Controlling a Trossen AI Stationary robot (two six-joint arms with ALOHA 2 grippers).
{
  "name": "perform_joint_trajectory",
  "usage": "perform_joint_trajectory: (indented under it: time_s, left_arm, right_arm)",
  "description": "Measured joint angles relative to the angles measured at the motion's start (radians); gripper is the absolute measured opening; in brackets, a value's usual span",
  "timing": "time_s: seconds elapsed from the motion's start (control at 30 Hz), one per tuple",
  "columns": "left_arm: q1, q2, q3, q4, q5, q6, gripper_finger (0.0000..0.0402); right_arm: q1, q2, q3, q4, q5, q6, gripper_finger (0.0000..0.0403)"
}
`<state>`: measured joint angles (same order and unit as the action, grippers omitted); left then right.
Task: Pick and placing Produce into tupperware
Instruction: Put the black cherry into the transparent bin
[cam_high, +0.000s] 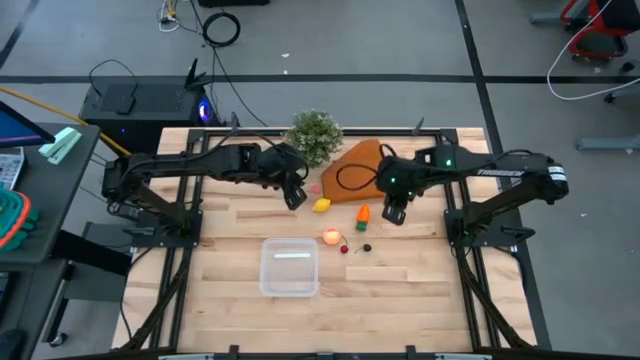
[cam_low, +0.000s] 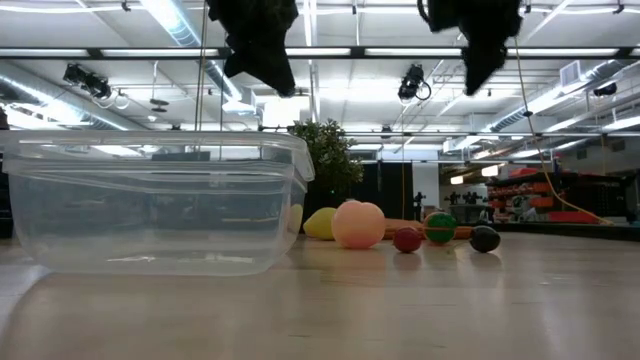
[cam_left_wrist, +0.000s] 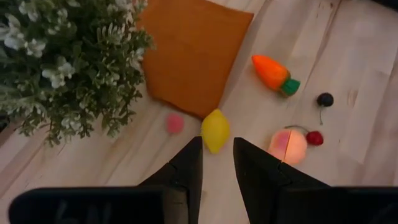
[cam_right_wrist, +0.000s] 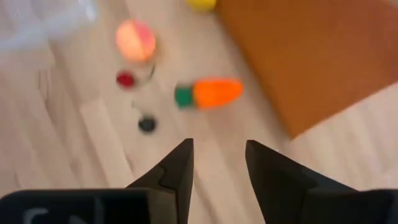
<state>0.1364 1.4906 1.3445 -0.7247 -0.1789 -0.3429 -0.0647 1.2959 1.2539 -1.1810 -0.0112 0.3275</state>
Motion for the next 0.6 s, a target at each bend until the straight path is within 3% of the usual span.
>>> perform_joint_trajectory:
  time_s: [0.17, 0.33, 0.47, 0.6]
  left_arm:
    - [0.000, 0.000, 0.000, -0.077, -0.003, 0.059, 0.0098]
    - [0.000, 0.000, 0.000, -0.121, -0.026, 0.069, 0.0096]
    - [0.000, 0.000, 0.000, -0.133, -0.037, 0.118, 0.0091]
    - [0.001, 0.000, 0.000, -0.135, -0.037, 0.127, 0.0089]
  right_arm:
    - [0.058, -0.092, -0.214, 0.095, -0.023, 0.138, 0.0120]
    - [0.152, -0.172, -0.398, 0.357, -0.075, 0.308, 0.0119]
    - [0.228, -0.149, -0.463, 0.510, -0.103, 0.346, 0.0119]
    - [0.279, -0.072, -0.458, 0.527, -0.089, 0.285, 0.0119]
